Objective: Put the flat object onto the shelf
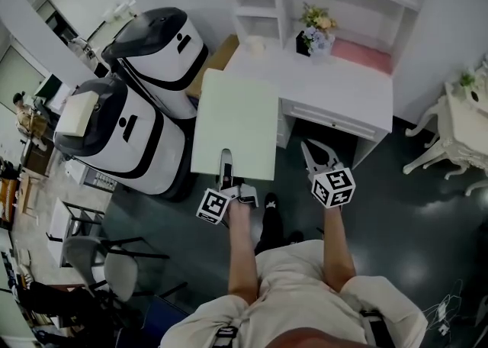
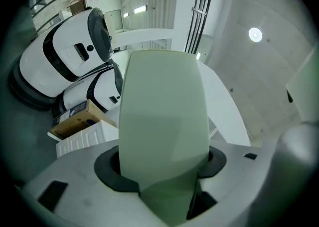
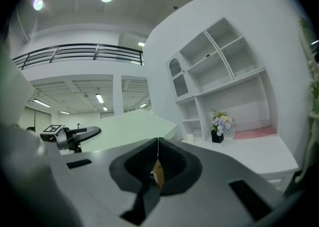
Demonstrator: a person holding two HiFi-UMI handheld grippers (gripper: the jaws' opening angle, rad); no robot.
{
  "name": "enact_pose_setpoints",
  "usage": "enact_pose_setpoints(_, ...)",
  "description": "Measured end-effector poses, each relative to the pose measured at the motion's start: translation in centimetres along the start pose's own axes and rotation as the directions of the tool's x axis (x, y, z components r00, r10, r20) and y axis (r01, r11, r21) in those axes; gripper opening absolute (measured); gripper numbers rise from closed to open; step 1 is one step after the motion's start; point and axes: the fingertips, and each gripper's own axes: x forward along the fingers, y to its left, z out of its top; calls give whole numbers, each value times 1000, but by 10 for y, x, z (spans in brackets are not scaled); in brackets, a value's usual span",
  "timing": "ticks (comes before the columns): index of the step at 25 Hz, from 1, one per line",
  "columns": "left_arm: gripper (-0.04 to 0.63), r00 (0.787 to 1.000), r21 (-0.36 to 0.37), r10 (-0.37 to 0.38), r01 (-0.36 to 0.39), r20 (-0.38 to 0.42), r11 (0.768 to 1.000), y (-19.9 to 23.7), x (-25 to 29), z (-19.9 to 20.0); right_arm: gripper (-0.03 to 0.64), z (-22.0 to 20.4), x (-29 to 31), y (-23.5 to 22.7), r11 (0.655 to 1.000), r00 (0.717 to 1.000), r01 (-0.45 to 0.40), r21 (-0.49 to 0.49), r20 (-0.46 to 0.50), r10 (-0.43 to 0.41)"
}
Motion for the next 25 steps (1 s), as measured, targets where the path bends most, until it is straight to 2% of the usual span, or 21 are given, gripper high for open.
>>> enact_pose_setpoints(2, 262, 1000, -26, -14, 14, 1, 1000, 1, 14, 0, 69, 5, 9, -8, 1000, 1000, 4, 2, 4, -4)
enact_pose_setpoints(6, 262, 1000, -10, -8, 8, 4, 1000, 9, 45, 10, 69, 14, 37, -19, 999, 1000, 3, -43, -13, -4)
enact_pose_setpoints(11, 262, 1000, -24, -24, 24, 12, 999, 14, 86, 19, 69, 35, 72, -40, 998, 1000, 6, -59, 3, -6)
enact_pose_setpoints(20, 262, 999, -67, -41, 42, 28, 997, 34, 155, 38, 69, 47, 136, -57, 995, 1000, -8, -99, -28, 5)
enact_pose_setpoints(22, 262, 1000, -51, -24, 25, 21, 998, 41, 166, 42, 69, 53, 146, -62, 994, 1000, -1, -107, -24, -2)
enact_pose_setpoints(25, 262, 998, -95, -65, 66, 20, 993, 42, 191, 45, 69, 58, 163, -69, 994, 1000, 16, -111, -19, -18)
